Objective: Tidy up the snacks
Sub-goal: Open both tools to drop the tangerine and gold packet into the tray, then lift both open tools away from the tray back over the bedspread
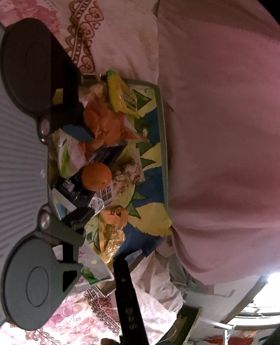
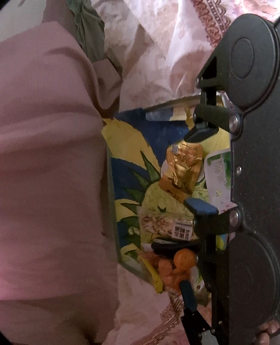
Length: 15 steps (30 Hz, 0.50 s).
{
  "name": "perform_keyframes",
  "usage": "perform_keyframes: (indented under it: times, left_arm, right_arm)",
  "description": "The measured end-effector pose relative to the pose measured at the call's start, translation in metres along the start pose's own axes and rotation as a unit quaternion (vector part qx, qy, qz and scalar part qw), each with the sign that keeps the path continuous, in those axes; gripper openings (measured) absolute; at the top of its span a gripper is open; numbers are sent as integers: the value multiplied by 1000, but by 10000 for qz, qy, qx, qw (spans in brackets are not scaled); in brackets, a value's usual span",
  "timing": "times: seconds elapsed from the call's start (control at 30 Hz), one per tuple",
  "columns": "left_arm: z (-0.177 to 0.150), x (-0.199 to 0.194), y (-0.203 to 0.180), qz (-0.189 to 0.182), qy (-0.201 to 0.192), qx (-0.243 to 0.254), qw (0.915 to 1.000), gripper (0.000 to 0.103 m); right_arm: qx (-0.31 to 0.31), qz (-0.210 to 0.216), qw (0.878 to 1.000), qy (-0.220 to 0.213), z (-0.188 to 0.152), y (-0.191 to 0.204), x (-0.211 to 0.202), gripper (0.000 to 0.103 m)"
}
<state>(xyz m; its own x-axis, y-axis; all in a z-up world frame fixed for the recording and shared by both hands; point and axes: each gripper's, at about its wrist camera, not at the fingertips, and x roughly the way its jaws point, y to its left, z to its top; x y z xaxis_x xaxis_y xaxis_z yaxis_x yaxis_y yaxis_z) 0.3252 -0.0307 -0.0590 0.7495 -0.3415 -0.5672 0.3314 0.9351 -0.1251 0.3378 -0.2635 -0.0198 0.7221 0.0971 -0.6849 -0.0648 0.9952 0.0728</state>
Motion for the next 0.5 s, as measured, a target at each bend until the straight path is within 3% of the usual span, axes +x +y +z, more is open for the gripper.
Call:
perform_keyframes:
  times: [0.03,0.23,0.33,0.5]
  left_arm:
    - [0,-3,-1,7,-27,-11,10000,79]
    - [3,-32,-4,136,-263,-146,9995,96]
    - [4,-52,-3,245,-445,-302,9983,102]
    - [5,-82,-4,397,-534,-552,9963,103]
  right_arm:
    - [1,14,10000,-87,-2,0,-7,77]
    - [-244,53,9971,-715,-21,3,-54,98]
    - [-389,71,9943,-988,-34,6,-77,102]
    - [-595,68,9893,-1332,-56,13,-111,102]
